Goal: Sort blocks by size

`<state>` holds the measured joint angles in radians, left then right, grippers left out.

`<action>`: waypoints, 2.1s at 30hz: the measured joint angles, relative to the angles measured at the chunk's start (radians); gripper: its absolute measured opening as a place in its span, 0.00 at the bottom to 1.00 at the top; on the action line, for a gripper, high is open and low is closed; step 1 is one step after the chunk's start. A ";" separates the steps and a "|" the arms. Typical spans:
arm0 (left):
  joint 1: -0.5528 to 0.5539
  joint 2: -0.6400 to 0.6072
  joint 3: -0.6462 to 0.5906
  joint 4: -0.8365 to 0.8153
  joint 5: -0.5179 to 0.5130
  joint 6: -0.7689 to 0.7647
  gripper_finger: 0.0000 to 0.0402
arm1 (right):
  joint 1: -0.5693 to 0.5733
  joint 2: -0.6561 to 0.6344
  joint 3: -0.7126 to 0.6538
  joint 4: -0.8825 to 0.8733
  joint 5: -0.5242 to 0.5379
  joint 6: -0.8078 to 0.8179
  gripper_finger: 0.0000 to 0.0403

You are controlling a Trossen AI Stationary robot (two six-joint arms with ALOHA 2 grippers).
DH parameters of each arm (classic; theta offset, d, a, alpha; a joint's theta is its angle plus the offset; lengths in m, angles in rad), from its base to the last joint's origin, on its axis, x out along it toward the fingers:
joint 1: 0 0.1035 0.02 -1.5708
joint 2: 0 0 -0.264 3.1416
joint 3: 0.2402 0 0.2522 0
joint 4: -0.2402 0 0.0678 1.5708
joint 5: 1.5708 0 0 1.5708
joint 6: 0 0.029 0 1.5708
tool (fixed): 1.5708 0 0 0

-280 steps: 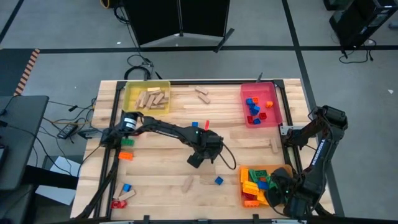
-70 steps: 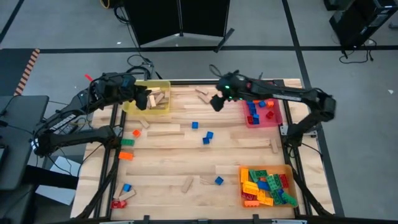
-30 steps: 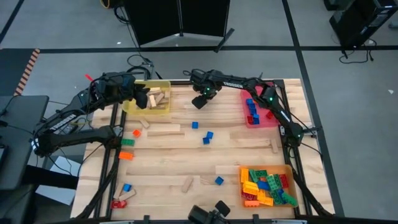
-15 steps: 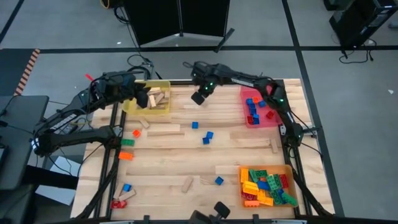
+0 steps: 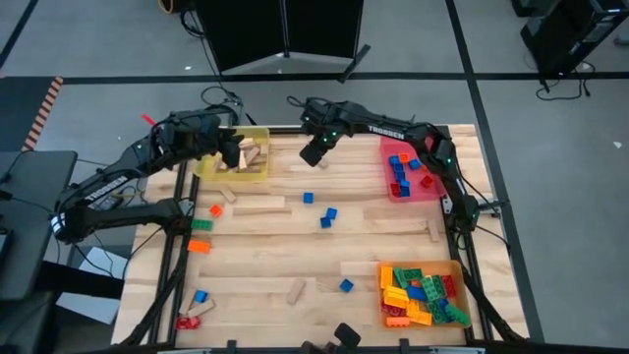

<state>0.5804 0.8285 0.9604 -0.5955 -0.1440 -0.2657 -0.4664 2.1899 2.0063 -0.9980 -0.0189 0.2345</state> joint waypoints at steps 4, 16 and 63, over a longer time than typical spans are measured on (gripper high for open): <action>0.000 0.014 0.000 0.000 0.000 0.000 0.39 | 0.000 0.000 0.000 0.011 0.042 -0.031 0.28; 0.000 0.020 0.000 -0.001 0.000 0.000 0.39 | -0.006 0.051 -0.023 0.118 0.097 0.044 0.67; 0.001 0.023 0.000 0.081 0.029 -0.002 0.39 | 0.052 -0.158 -0.039 0.122 -0.043 -0.045 0.31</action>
<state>0.5816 0.8513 0.9607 -0.5144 -0.1152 -0.2674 -0.4139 2.0320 1.9675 -0.8763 -0.0615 0.1891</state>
